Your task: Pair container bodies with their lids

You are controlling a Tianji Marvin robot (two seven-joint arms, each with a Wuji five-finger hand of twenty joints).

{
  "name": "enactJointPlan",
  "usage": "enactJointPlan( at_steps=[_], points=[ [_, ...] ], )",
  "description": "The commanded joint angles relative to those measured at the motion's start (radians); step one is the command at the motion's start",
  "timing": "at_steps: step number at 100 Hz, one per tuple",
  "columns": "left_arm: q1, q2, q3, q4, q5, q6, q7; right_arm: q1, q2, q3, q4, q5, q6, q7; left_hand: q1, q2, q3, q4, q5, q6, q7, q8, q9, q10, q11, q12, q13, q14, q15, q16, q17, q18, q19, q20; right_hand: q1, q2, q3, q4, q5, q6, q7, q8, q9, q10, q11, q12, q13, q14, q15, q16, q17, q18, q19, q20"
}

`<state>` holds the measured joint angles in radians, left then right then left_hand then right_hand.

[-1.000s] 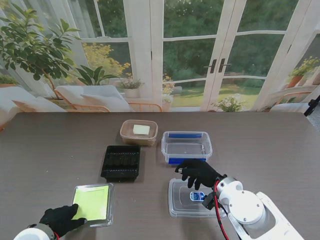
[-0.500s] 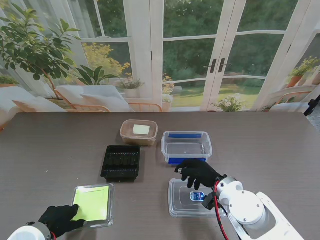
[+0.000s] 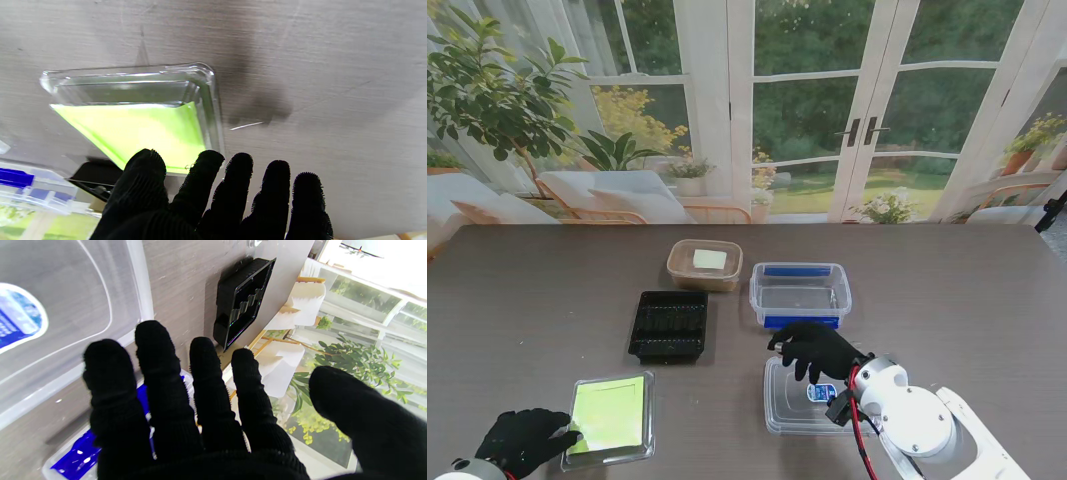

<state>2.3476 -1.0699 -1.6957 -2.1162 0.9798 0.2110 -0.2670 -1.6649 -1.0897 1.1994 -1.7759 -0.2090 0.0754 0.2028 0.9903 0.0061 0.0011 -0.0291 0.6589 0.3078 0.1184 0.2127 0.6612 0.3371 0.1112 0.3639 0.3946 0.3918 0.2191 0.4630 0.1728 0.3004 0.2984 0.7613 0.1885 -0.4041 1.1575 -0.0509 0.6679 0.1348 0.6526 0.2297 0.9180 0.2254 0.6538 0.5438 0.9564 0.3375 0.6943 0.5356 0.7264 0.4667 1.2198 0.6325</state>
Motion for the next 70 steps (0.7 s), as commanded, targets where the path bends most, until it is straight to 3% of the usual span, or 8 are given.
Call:
enactJointPlan(
  at_steps=[1,22,37,40,52,53,70],
  points=[
    [-0.010,-0.005,0.012,0.017,0.002,0.013,-0.008,-0.007,-0.002,-0.011,-0.028,-0.005,-0.001,0.019,0.001,0.030,-0.011,0.025,0.009,0.023,-0.008,0.006,0.023,0.030,0.009,0.027,0.019,0.026,0.031,0.032,0.005,0.033,0.032,0.052,0.015,0.017,-0.080,-0.023,-0.020,-0.012,-0.004,-0.007,0.007,0.016,-0.003,-0.009,0.014,0.006,0.007,-0.002,-0.319,0.009,-0.007,-0.005],
    [-0.095,0.008,0.052,0.084,0.011,0.030,-0.058,-0.006,0.002,-0.030,-0.048,-0.017,0.000,0.027,-0.007,0.035,-0.012,0.025,0.002,0.024,-0.010,0.006,0.021,0.034,0.007,0.039,0.014,0.029,0.043,0.044,0.000,0.031,0.047,0.072,0.013,0.017,-0.079,-0.022,-0.018,-0.012,-0.001,-0.006,0.008,0.012,-0.002,-0.009,0.018,0.004,0.008,-0.002,-0.316,0.008,-0.006,-0.005],
    [-0.151,0.015,0.065,0.130,0.023,0.015,-0.083,-0.006,0.004,-0.033,-0.043,-0.014,0.001,0.035,-0.004,0.036,-0.012,0.026,-0.004,0.021,-0.012,0.006,0.013,0.032,0.002,0.043,-0.002,0.022,0.029,0.033,-0.055,0.016,0.129,0.081,0.015,0.018,-0.079,-0.022,-0.017,-0.010,-0.002,-0.006,0.009,0.013,-0.002,-0.009,0.015,0.004,0.006,-0.002,-0.317,0.010,-0.006,-0.006],
    [-0.160,0.016,0.066,0.138,0.022,0.007,-0.087,-0.006,0.004,-0.033,-0.041,-0.014,0.001,0.037,-0.002,0.036,-0.012,0.026,-0.005,0.023,-0.012,0.006,0.011,0.031,0.002,0.042,-0.007,0.020,0.026,0.027,-0.082,0.013,0.191,0.018,0.015,0.017,-0.079,-0.022,-0.015,-0.009,-0.002,-0.006,0.008,0.014,-0.002,-0.009,0.016,0.008,0.007,-0.002,-0.317,0.010,-0.006,-0.006],
    [-0.189,0.022,0.066,0.164,0.014,-0.041,-0.104,-0.007,0.005,-0.032,-0.036,-0.011,0.004,0.042,0.003,0.036,-0.010,0.027,-0.004,0.015,-0.011,0.006,0.006,0.022,0.000,0.041,-0.019,0.002,0.007,0.016,-0.134,-0.001,0.228,-0.016,0.016,0.018,-0.079,-0.023,-0.014,-0.008,-0.003,-0.006,0.008,0.015,-0.003,-0.009,0.015,0.009,0.006,-0.002,-0.318,0.010,-0.007,-0.007],
    [-0.190,0.022,0.065,0.166,0.014,-0.047,-0.107,-0.007,0.005,-0.032,-0.036,-0.011,0.004,0.042,0.004,0.037,-0.010,0.026,-0.003,0.014,-0.011,0.006,0.005,0.020,0.000,0.040,-0.021,0.000,0.000,0.010,-0.138,-0.002,0.226,-0.039,0.016,0.017,-0.080,-0.023,-0.014,-0.008,-0.003,-0.006,0.008,0.015,-0.003,-0.009,0.014,0.007,0.006,-0.002,-0.318,0.010,-0.007,-0.007],
    [-0.201,0.035,0.052,0.169,0.030,-0.111,-0.195,-0.009,0.006,-0.030,-0.038,-0.011,0.003,0.047,0.004,0.040,-0.011,0.027,0.003,0.005,-0.006,0.008,-0.002,-0.005,-0.002,0.036,-0.040,-0.027,-0.027,-0.010,-0.160,-0.014,0.211,-0.104,0.015,0.017,-0.080,-0.023,-0.013,-0.008,-0.003,-0.006,0.009,0.015,-0.002,-0.009,0.016,0.007,0.007,-0.002,-0.318,0.010,-0.007,-0.007]
  ],
)
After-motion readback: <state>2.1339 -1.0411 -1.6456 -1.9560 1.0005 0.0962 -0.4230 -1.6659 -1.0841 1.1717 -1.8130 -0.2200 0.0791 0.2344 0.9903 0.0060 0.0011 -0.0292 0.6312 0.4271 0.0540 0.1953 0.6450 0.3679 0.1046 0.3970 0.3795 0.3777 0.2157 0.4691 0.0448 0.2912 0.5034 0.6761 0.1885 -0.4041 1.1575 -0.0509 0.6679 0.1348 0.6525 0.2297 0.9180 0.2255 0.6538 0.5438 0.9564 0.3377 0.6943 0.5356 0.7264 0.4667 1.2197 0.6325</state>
